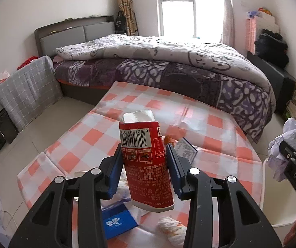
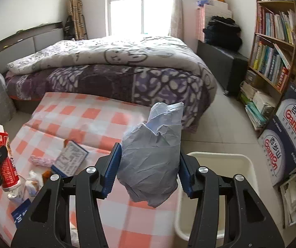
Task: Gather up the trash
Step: 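Carry the white plastic bag over the bin and open the right tool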
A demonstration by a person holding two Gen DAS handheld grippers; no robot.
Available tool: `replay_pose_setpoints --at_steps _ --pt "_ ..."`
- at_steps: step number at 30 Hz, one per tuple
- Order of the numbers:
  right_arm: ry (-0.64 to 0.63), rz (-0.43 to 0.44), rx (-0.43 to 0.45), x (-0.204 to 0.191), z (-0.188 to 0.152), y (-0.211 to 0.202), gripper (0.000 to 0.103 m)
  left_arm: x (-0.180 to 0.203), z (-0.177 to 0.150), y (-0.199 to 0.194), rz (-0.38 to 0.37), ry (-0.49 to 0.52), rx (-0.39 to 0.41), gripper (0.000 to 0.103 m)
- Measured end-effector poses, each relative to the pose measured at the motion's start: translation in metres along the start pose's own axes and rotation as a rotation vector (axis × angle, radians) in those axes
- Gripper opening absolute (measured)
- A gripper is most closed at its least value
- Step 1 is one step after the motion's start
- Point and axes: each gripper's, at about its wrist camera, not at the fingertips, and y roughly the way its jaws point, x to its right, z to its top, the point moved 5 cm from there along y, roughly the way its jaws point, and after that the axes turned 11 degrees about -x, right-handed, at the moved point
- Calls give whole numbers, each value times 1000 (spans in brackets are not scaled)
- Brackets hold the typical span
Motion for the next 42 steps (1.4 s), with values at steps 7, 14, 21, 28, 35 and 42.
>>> replay_pose_setpoints --at_steps 7,14,21,28,35,42 --pt "50 -52 -30 41 0 6 49 27 -6 2 -21 41 -8 41" --pt "103 -103 -69 83 -4 12 50 59 -10 2 -47 79 -16 41" --pt "190 -141 -130 131 -9 22 51 94 -16 3 -97 111 -35 41" --pt "295 -200 -129 178 -13 16 75 142 -28 2 -180 162 -63 41" --pt "397 -192 -140 212 -16 13 83 182 -40 2 -256 214 -94 41" --pt "459 -200 -142 237 -21 9 86 227 -51 -6 -384 279 -130 42"
